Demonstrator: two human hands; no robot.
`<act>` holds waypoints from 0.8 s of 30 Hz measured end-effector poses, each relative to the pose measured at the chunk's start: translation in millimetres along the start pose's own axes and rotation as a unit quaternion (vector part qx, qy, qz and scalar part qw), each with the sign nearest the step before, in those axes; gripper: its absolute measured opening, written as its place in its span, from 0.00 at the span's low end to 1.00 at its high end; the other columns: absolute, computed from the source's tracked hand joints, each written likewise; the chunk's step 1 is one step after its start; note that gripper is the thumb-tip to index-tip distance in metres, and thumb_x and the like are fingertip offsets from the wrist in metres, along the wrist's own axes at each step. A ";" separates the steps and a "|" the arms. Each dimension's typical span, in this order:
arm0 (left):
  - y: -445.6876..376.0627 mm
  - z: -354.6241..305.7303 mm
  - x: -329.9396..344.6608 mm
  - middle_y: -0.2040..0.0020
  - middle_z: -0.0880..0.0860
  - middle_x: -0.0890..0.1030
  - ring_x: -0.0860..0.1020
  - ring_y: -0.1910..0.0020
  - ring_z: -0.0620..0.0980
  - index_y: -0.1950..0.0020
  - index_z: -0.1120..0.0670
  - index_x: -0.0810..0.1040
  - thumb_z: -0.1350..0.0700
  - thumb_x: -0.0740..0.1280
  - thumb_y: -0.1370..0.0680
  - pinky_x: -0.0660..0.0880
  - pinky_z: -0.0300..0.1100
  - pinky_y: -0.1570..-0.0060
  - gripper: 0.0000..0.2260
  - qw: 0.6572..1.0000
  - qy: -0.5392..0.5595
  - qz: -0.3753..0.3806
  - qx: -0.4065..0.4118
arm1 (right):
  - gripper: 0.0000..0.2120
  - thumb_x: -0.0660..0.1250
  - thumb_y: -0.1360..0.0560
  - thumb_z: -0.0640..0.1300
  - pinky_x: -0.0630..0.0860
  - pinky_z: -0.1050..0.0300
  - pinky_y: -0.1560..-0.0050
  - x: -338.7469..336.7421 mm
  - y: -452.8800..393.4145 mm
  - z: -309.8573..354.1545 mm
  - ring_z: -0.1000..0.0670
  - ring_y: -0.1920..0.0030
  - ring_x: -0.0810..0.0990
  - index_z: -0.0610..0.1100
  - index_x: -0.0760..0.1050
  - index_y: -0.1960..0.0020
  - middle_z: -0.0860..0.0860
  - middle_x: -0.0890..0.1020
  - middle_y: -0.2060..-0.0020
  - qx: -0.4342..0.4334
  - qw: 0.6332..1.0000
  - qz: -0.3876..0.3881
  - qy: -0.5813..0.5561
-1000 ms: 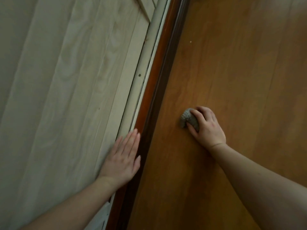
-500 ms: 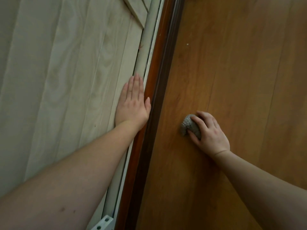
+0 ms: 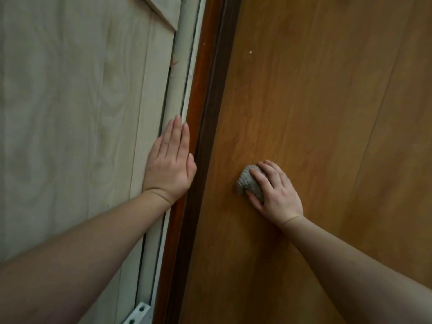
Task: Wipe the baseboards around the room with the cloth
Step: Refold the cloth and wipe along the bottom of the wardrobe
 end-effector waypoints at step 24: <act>-2.9 -0.7 -0.1 0.19 0.61 0.53 0.51 0.19 0.57 0.20 0.63 0.52 0.52 0.47 0.17 0.53 0.51 0.21 0.27 0.999 0.029 -0.018 0.024 | 0.30 0.58 0.20 0.61 0.65 0.41 0.27 1.9 -0.5 -5.9 0.40 0.25 0.63 0.48 0.61 0.23 0.43 0.67 0.28 -0.015 1.000 0.017 -0.017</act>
Point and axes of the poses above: each hand's wrist, its own y-axis away from the middle knuckle, its own x-axis out of the palm, z = x × y, the point moved 5 cm from there along -y, towards the middle knuckle
